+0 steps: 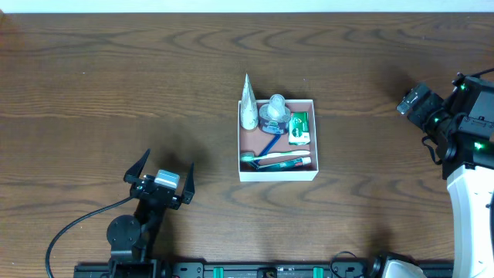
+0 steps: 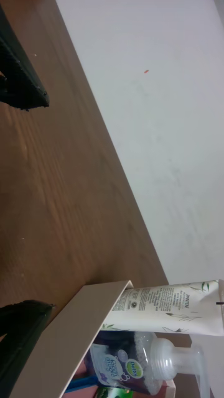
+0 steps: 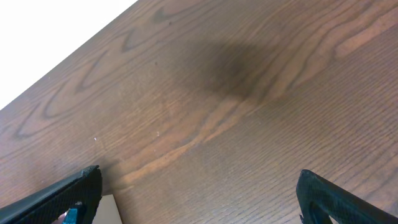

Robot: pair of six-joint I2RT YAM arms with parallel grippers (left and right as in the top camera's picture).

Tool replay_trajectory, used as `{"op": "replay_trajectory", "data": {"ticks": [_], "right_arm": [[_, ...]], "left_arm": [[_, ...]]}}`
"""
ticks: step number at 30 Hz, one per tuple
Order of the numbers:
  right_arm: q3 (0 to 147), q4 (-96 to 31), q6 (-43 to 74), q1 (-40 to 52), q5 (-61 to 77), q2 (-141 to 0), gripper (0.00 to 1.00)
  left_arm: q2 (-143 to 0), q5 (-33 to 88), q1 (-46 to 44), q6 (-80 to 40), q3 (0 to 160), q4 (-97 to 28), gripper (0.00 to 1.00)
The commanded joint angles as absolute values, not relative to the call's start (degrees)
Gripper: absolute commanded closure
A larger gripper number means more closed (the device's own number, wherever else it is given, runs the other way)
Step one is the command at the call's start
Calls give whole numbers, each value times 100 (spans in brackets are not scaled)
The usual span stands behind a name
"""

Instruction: Pack container

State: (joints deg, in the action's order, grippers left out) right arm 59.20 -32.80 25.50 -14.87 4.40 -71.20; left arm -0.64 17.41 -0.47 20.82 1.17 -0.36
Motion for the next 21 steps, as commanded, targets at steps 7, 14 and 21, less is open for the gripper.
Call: {"op": "replay_trajectory", "data": {"ticks": [7, 14, 21], "right_arm": [[5690, -3277, 2630, -1293, 405, -6184, 1], [4427, -3284, 2589, -340, 386, -4219, 1], [2814, -3336, 2523, -110, 451, -2381, 1]], "left_arm": [[-71, 1754, -16, 2051, 23, -257, 2], [-71, 1754, -16, 2051, 23, -257, 2], [-71, 1754, -19, 2051, 23, -257, 2]]}}
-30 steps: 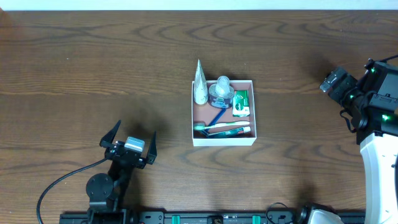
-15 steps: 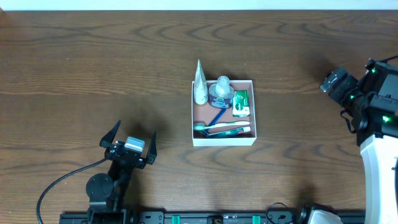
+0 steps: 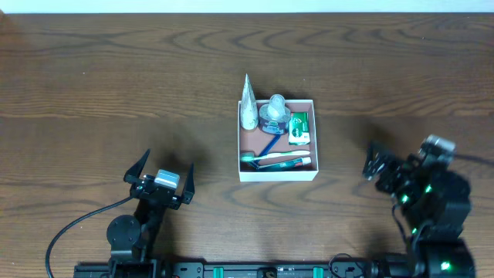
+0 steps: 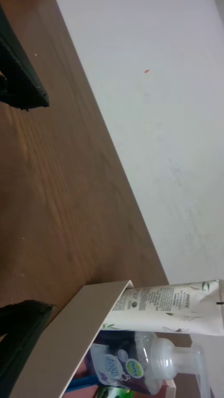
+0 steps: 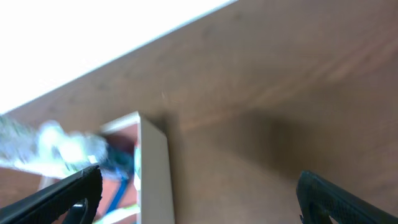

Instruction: Pack container

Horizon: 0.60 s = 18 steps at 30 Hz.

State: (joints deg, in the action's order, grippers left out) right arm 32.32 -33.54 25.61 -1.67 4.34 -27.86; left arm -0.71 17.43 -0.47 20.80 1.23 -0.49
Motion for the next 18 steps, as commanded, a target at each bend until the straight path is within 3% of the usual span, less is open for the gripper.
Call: {"op": "replay_trajectory", "data": {"ticks": [1, 18], "right_arm": [[2655, -3280, 2512, -110, 440, -2191, 1], [860, -513, 1164, -110, 548, -731, 1]], "left_arm": [[-71, 1754, -19, 2051, 23, -257, 2], [-71, 1754, -19, 2051, 23, -257, 2]]}}
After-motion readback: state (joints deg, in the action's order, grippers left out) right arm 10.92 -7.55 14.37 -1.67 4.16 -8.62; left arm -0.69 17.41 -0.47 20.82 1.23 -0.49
